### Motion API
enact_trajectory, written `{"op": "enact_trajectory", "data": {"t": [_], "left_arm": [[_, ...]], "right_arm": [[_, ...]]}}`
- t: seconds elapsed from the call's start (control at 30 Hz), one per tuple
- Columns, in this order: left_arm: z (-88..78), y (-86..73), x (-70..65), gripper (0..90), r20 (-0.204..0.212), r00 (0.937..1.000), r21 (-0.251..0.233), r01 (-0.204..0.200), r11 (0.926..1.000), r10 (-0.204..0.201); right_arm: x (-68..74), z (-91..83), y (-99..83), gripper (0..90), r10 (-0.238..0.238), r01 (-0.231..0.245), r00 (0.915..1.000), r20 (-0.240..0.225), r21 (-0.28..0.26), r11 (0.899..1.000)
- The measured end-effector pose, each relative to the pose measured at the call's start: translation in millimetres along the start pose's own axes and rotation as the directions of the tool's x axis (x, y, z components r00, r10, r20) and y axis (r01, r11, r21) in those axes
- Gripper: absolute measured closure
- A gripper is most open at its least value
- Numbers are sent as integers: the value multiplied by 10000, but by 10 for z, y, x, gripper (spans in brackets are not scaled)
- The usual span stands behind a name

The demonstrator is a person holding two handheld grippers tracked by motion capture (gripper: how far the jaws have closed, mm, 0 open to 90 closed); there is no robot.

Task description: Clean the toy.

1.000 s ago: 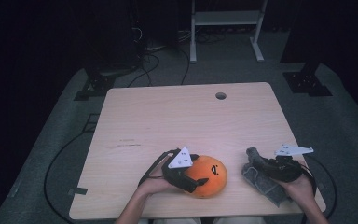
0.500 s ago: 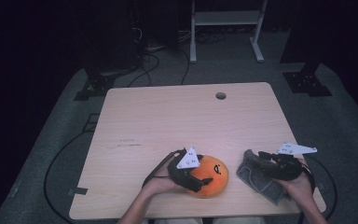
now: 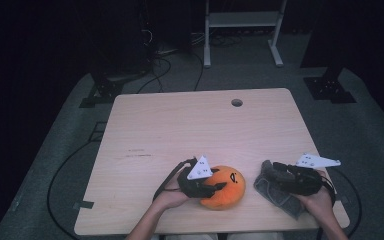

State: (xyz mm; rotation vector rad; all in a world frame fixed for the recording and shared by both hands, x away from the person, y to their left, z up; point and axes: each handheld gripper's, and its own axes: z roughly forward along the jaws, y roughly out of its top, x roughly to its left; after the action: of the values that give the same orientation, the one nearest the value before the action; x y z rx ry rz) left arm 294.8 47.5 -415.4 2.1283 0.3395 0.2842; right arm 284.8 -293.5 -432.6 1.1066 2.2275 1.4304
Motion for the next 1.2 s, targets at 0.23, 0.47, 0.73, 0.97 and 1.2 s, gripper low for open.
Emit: {"op": "enact_trajectory", "data": {"t": [0.23, 0.47, 0.73, 0.97, 1.2], "left_arm": [[-24, 150, 156, 532, -483, 9987, -331, 118, 9994, -134], [20, 266, 490, 524, -1532, 9875, -302, 326, 9990, -368], [163, 272, 786, 515, -2270, 9693, -417, 876, 9953, -948], [284, 154, 893, 495, -2269, 9656, -47, 1295, 9916, -1272], [213, 162, 878, 339, -2199, 9648, -159, 1444, 9894, -1444]], "right_arm": [[-66, -65, -11, 427, 351, -350, 9994, 22, -300, 9989], [-70, -62, -12, 419, 310, -309, 9995, 37, -274, 9991], [-68, -30, -12, 406, 222, -222, 9998, 21, -217, 9995], [-75, -24, -17, 396, 259, -258, 9996, 53, -228, 9994], [-88, -29, -27, 389, 328, -325, 9994, 110, -220, 9992]]}}
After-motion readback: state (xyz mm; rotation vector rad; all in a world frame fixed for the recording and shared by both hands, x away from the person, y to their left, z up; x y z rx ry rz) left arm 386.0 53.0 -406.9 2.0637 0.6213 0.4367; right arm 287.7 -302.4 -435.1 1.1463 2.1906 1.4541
